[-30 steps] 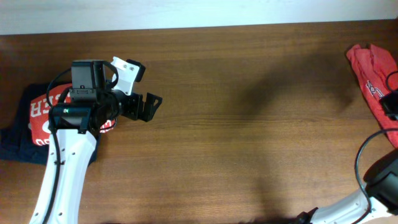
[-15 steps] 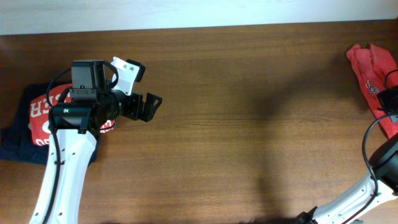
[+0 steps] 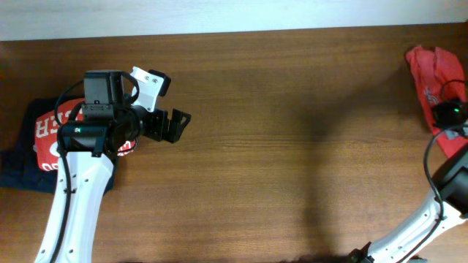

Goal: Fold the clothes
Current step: 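Reach right gripper to the crumpled orange t-shirt and grasp it, then drag the orange t-shirt left toward the left gripper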

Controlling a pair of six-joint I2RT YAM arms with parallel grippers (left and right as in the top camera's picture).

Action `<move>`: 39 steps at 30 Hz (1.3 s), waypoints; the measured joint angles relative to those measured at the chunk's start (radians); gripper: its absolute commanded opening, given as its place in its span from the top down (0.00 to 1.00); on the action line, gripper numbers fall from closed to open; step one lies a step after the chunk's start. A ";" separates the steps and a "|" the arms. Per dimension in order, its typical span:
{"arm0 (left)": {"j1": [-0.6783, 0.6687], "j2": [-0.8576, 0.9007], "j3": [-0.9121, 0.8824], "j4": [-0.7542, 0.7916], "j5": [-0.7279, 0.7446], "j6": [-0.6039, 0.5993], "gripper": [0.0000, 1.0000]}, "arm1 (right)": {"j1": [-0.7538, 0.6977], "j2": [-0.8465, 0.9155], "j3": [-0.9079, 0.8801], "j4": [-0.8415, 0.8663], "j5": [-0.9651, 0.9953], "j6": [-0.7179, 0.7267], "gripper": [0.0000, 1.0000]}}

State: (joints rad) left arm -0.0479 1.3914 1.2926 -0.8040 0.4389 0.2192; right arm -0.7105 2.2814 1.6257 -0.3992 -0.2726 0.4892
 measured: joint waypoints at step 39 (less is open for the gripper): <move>0.000 0.000 0.000 0.083 -0.138 -0.012 0.01 | 1.544 -0.085 -0.008 -0.542 0.411 -0.662 0.96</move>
State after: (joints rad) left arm -0.0479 1.3914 1.2926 -0.7208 0.3004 0.2073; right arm 0.8333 2.1960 1.6180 -0.9409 0.1387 -0.1730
